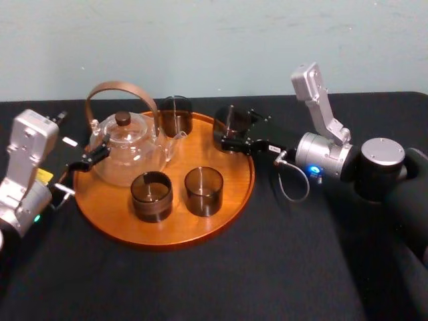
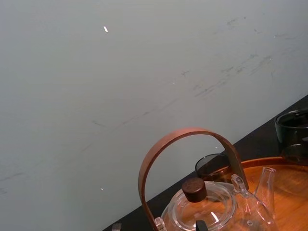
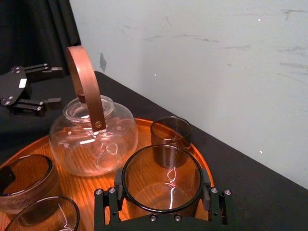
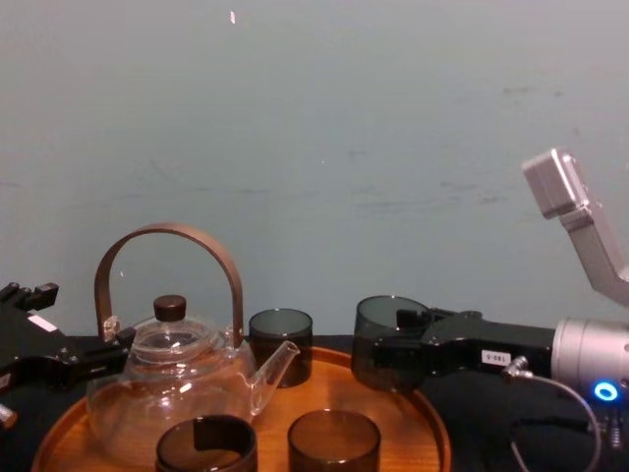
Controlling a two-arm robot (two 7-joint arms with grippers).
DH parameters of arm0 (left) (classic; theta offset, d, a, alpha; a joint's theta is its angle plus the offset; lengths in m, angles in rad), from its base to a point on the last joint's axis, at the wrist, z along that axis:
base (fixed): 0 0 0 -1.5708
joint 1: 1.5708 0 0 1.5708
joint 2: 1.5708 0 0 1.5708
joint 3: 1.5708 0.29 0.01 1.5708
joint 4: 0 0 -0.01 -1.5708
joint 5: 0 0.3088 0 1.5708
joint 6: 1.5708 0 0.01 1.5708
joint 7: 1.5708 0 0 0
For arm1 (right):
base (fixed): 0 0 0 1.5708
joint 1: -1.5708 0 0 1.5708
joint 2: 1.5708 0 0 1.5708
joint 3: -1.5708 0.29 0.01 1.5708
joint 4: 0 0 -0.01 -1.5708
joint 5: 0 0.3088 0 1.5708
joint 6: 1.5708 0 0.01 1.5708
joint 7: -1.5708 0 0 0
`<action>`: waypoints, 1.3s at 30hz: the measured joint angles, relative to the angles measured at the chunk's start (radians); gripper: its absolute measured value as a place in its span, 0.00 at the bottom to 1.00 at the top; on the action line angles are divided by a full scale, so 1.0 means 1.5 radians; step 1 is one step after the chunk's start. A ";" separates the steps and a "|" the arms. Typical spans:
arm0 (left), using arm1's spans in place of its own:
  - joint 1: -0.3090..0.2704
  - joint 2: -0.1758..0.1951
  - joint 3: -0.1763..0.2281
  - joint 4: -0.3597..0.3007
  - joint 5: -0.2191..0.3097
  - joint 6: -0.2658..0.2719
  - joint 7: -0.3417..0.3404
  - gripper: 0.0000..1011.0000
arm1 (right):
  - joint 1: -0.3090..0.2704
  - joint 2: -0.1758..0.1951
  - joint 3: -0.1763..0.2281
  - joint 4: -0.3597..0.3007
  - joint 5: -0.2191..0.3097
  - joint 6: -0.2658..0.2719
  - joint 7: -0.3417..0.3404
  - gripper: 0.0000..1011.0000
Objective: Pick up the glass from the table and place it on the tray.
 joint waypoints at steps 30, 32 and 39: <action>0.000 0.000 0.000 0.000 0.000 0.000 0.000 0.99 | 0.138 -0.087 0.005 0.338 -0.009 -0.151 0.078 0.90; 0.000 0.000 0.000 0.000 0.000 0.000 0.000 0.99 | 0.168 -0.101 -0.015 0.405 0.013 -0.180 0.088 0.90; 0.000 0.000 0.000 0.000 0.000 0.000 0.000 0.99 | 0.166 -0.100 -0.014 0.399 0.013 -0.179 0.089 0.90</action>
